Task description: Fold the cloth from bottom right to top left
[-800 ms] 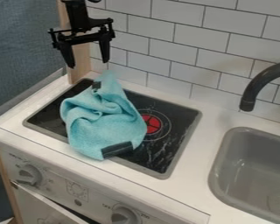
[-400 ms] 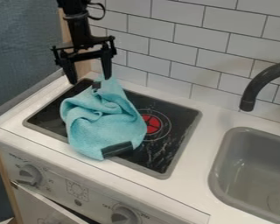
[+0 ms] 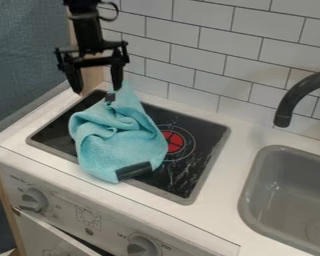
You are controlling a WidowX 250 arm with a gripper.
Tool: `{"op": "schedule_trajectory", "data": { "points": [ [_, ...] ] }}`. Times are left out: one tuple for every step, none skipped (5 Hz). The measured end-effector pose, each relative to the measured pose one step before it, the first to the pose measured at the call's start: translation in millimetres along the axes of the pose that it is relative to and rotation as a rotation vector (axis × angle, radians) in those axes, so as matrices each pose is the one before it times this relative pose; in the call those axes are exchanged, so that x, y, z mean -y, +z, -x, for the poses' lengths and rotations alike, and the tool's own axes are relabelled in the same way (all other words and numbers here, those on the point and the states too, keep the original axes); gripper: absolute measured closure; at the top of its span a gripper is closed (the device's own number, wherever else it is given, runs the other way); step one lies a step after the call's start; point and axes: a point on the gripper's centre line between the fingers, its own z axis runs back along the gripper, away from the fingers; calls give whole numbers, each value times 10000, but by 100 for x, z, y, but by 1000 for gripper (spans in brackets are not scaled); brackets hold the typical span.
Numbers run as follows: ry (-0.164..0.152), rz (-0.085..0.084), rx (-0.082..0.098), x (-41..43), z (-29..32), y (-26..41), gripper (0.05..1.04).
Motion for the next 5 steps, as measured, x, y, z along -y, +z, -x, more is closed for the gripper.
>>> {"op": "schedule_trajectory", "data": {
  "points": [
    [-1397,-397,308,2272,1667,1459,84],
    [-742,-106,165,1303,2275,187,84],
    [-932,-143,-139,1875,1309,-861,84],
    [-1394,-91,9,2609,557,-769,84],
    [-1351,521,-393,974,681,-1549,84]
  ]
}}
